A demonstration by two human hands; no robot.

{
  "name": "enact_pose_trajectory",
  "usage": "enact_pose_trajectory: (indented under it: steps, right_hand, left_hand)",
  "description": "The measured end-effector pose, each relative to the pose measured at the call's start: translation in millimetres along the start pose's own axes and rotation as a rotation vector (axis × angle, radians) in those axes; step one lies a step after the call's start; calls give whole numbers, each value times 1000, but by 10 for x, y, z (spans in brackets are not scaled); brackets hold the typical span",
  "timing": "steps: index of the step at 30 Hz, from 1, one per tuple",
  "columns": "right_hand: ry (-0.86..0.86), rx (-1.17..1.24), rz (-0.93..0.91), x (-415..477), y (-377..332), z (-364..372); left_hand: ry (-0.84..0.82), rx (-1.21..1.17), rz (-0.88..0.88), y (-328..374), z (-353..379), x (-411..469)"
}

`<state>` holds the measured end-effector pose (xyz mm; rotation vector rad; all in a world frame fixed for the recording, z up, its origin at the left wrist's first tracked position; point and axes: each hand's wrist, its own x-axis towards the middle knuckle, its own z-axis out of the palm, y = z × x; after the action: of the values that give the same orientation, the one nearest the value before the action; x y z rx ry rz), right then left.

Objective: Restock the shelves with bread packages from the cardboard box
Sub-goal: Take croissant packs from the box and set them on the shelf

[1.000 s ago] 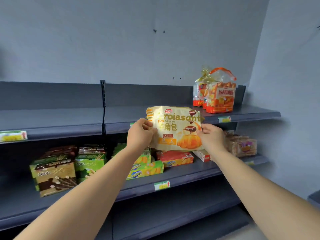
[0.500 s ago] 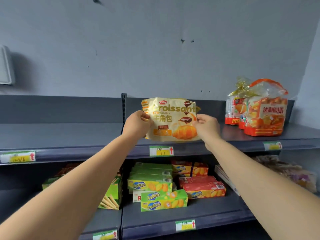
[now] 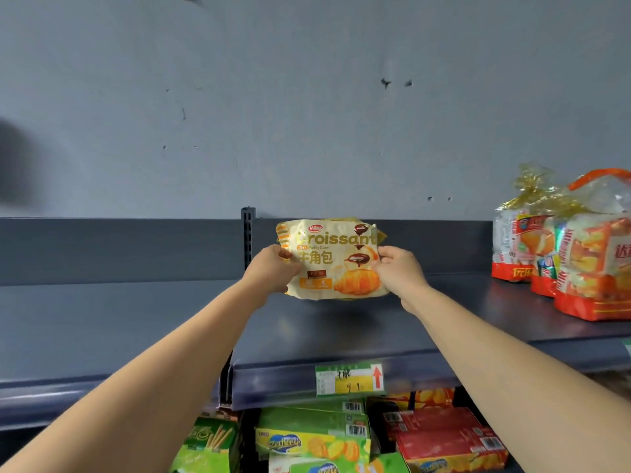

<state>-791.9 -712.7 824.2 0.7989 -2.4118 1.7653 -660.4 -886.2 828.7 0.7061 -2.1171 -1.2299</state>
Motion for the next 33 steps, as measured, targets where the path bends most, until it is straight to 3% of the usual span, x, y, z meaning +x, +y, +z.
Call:
enact_pose_trajectory:
  steps: [8, 20, 33]
  right_hand:
    - [-137, -13, 37, 558, 178, 197]
    - [-271, 7, 23, 968, 330, 338]
    - [-287, -62, 37, 912, 393, 361]
  left_hand:
    - [-83, -7, -94, -56, 154, 501]
    - [-37, -76, -158, -196, 364, 898]
    - [-3, 106, -136, -205, 407, 783]
